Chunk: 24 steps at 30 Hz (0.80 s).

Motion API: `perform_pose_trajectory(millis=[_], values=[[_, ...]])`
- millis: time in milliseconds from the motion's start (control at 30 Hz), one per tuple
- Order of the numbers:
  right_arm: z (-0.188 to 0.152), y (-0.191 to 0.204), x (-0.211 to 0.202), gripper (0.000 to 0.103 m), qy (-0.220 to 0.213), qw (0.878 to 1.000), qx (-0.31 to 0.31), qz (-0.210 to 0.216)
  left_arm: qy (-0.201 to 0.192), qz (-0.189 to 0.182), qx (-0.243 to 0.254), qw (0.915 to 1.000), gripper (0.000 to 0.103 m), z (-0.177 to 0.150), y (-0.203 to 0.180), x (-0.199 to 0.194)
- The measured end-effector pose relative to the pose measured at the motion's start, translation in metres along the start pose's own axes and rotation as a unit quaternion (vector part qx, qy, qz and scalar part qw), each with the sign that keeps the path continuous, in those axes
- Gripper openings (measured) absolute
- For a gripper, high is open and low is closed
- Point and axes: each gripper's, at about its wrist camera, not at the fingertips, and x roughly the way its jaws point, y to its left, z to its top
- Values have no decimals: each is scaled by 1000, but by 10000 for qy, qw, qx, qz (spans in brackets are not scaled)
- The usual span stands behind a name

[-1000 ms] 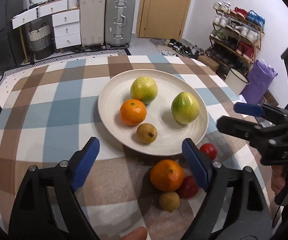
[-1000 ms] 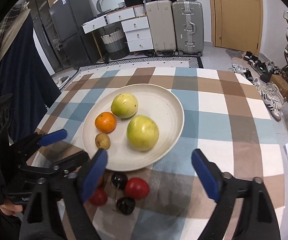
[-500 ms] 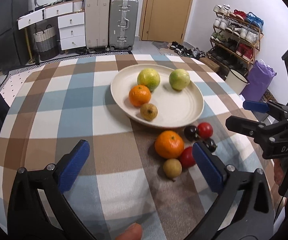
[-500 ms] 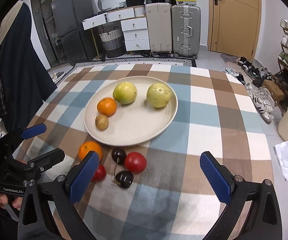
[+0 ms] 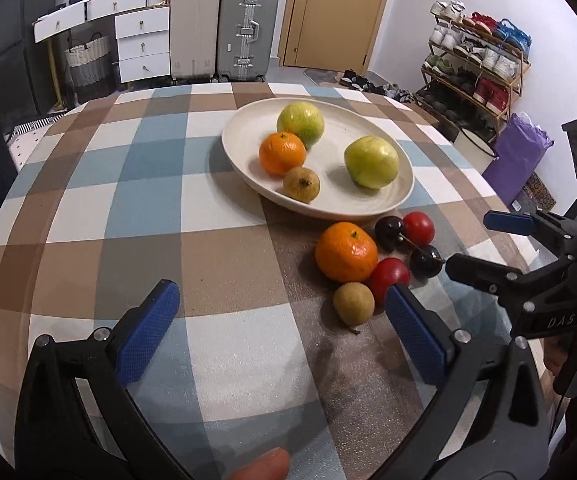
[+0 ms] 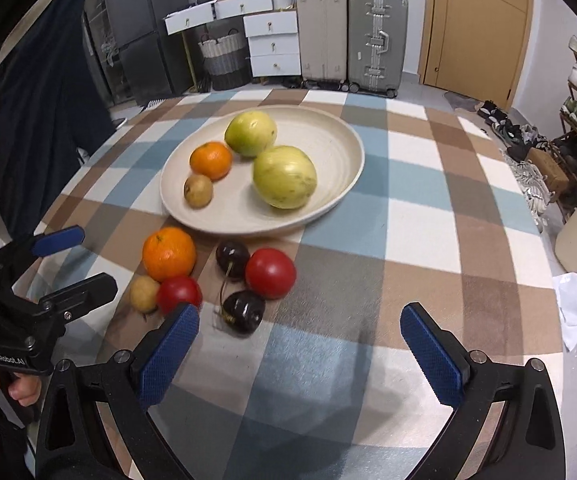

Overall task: Organize fruits
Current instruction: 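Grasp the second brown fruit with the left gripper while the right gripper grasps a dark cherry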

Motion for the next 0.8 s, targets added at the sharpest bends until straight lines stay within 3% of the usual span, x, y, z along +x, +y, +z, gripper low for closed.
perform_pose_trajectory(millis=[533, 800], values=[[-12, 12, 23, 99, 209, 9991, -282, -229, 275, -50, 279, 9992, 102, -7, -11, 12], [-11, 17, 28, 88, 248, 9988, -369, -210, 479, -105, 380, 9981, 83, -9, -14, 24]])
